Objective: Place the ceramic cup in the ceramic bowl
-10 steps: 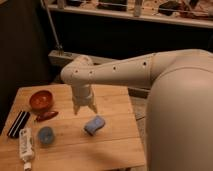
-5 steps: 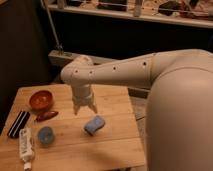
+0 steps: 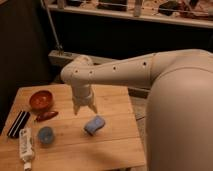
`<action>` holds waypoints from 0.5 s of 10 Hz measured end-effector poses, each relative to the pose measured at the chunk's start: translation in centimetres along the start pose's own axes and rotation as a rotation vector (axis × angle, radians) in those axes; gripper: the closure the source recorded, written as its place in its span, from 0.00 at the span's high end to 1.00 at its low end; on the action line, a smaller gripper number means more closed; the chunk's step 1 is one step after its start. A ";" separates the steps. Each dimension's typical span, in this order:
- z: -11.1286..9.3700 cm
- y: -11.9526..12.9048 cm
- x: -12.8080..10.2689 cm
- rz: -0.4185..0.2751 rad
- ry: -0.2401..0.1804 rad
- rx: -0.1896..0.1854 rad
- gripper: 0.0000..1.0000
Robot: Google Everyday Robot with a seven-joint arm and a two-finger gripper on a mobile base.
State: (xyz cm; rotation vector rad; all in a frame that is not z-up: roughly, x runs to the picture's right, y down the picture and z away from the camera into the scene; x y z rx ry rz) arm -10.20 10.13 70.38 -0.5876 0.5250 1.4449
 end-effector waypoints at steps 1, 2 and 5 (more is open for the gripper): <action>-0.1 0.0 0.0 0.000 -0.001 0.000 0.65; -0.3 0.3 0.1 -0.010 -0.008 -0.009 0.65; -1.8 3.1 1.4 -0.114 -0.066 -0.033 0.65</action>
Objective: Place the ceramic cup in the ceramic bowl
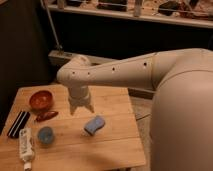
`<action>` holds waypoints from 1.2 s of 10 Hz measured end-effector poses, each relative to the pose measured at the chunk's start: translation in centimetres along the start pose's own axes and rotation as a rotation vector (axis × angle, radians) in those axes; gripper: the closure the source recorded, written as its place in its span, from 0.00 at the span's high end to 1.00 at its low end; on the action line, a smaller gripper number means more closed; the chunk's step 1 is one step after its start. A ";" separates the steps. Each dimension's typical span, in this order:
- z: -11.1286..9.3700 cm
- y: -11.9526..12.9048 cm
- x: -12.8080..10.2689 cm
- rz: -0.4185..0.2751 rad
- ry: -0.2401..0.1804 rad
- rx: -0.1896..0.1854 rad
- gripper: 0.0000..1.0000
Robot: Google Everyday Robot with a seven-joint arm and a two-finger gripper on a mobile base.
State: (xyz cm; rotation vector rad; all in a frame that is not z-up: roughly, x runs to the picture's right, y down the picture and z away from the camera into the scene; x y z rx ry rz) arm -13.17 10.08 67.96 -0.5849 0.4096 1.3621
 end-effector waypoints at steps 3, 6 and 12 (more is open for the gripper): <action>-0.6 3.8 2.4 -0.144 -0.038 0.016 0.65; 0.7 8.7 5.1 -0.265 -0.052 0.072 0.65; 5.5 15.7 4.0 -0.301 0.013 0.019 0.65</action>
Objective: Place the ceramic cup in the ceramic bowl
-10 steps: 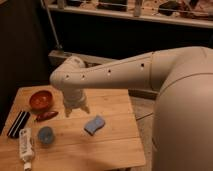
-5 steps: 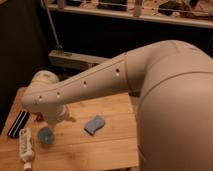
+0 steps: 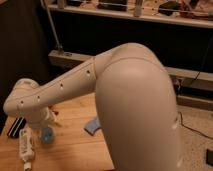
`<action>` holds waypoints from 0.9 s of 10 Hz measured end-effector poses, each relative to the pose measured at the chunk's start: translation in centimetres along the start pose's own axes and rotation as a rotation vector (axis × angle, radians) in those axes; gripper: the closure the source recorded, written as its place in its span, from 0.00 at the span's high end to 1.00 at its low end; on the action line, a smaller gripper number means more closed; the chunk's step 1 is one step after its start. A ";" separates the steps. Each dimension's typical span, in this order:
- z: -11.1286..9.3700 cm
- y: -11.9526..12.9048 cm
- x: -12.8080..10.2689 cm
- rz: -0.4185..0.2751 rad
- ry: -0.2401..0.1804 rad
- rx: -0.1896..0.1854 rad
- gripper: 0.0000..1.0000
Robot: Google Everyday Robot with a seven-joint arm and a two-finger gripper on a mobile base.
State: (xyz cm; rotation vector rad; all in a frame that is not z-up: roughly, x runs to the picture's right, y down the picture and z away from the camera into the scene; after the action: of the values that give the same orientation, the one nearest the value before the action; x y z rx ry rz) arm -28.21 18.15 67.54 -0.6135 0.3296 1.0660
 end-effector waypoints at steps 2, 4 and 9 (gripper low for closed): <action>1.7 0.6 -1.3 0.021 0.020 -0.040 0.65; 3.2 0.6 -2.2 0.028 0.034 -0.066 0.65; 6.3 -1.3 -3.1 0.067 0.069 -0.067 0.65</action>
State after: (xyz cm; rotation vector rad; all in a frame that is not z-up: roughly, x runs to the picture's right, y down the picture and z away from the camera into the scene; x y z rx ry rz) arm -28.71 19.39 74.54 -0.7047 0.3777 1.1254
